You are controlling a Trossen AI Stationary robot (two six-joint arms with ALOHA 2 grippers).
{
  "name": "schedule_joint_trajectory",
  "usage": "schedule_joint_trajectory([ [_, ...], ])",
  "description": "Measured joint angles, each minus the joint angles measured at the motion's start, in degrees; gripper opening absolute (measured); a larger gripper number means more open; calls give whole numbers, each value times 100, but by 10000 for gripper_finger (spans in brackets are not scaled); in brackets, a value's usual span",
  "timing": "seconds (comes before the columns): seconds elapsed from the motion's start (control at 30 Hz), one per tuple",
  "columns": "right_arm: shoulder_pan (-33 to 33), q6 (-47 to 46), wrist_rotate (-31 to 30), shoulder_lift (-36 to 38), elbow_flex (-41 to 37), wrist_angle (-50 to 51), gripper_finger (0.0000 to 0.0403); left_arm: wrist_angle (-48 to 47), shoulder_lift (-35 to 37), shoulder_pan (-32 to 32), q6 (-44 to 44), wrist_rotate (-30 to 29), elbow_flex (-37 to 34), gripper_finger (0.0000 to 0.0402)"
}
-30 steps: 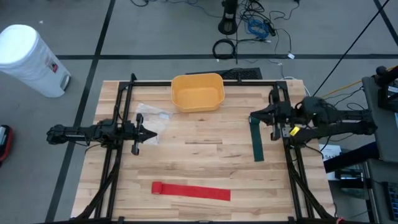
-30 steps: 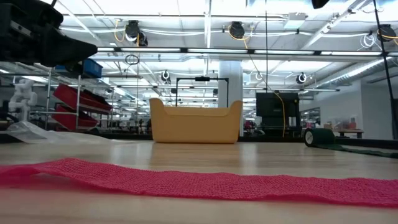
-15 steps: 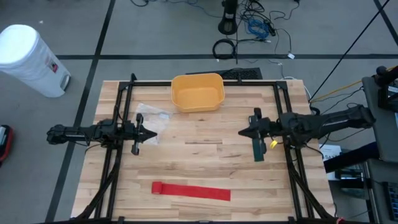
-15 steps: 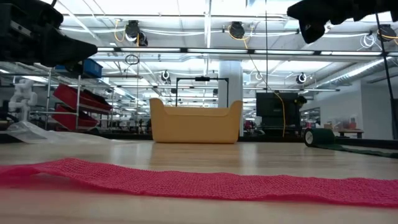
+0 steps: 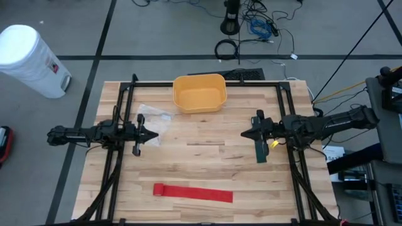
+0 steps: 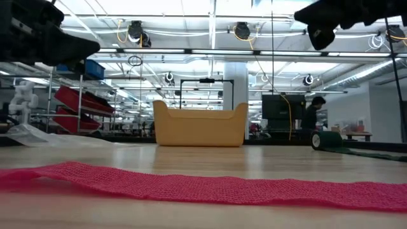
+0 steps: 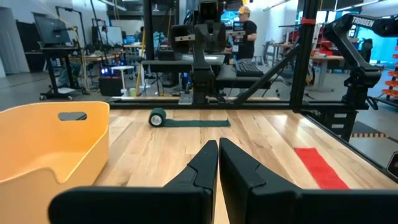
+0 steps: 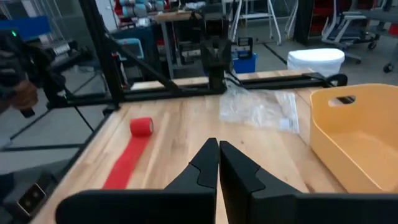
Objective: Roll bandage
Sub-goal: Roll the green bandage
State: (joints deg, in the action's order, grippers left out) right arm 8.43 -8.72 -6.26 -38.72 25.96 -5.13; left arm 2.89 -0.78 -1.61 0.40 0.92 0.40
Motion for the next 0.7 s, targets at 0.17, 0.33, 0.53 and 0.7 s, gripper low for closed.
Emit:
schedule_joint_trajectory([
  [0.17, 113, -15, 7, -2, 186, -8, 0, 923, -2, 0, -9, -123, 0, 22],
  [0.33, 257, -214, 6, -2, 218, -21, 0, 1594, -5, 0, -2, 15, 257, 22],
  [0.53, 535, -690, -407, -108, 222, 89, 0, 1582, -279, 0, 50, 36, 950, 22],
  [0.7, 801, -714, -727, -358, 222, 59, 0, 1575, -923, -2, -131, 201, 1594, 22],
])
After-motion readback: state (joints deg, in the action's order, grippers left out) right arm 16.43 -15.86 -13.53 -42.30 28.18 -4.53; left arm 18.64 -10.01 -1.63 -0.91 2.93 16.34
